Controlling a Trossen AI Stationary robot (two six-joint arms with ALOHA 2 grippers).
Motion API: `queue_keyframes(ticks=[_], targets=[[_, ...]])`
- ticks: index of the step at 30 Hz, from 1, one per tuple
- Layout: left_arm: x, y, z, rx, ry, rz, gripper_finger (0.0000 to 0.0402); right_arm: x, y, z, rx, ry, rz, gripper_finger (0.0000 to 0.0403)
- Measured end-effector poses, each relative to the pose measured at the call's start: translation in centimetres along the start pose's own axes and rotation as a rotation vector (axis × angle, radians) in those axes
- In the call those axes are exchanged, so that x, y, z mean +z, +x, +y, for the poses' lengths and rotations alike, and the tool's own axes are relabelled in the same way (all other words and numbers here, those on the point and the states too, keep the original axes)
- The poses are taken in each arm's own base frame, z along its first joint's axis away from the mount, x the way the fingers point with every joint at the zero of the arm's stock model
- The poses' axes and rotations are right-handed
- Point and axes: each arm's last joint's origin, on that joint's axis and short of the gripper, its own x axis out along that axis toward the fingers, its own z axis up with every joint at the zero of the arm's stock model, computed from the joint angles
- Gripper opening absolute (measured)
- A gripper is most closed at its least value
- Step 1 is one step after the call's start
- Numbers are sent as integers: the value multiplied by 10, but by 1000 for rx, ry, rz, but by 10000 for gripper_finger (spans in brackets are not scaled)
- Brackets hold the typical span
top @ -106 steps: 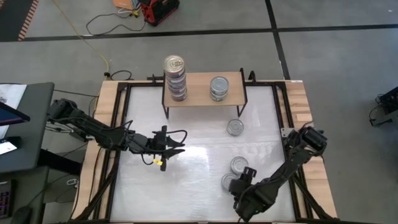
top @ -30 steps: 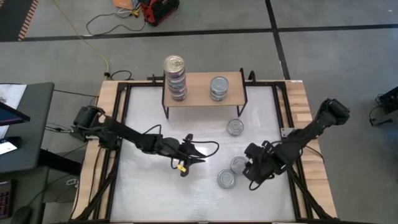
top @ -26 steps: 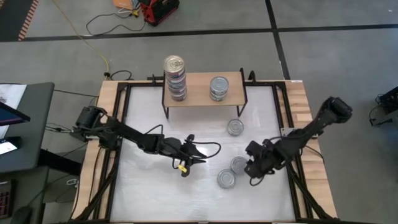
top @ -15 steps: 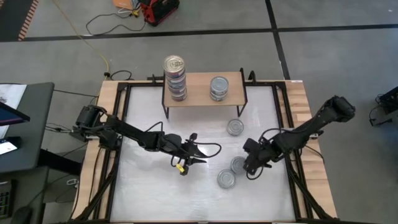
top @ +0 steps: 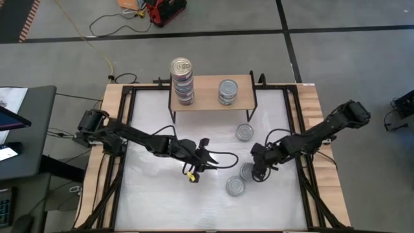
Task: Stack canned seafood by type on shelf
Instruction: Stack the green tuna can on top of the green tuna can
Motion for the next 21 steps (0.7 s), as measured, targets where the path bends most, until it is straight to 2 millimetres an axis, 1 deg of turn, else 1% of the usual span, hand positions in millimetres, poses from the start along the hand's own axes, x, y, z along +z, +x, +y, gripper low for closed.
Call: queue_keyframes(ticks=[6, 9, 12, 15, 18, 21], targets=[[11, -26, -3, 85, 111, -55, 87, -13, -15, 7, -79, -49, 68, 225], [14, -34, -1, 97, 140, -72, 87, -22, -14, 6, -136, -68, 117, 222], [11, -35, 3, 115, 156, -50, 87, -26, -6, 8, -162, -115, 141, 221], [8, -35, 7, 148, 179, -11, 87, -24, 9, 11, -181, -153, 155, 221], [7, -35, 8, 160, 182, 3, 87, -19, 26, 17, -191, -198, 165, 221], [7, -40, 7, 156, 208, -7, 87, -8, 38, 27, -209, -242, 179, 221]])
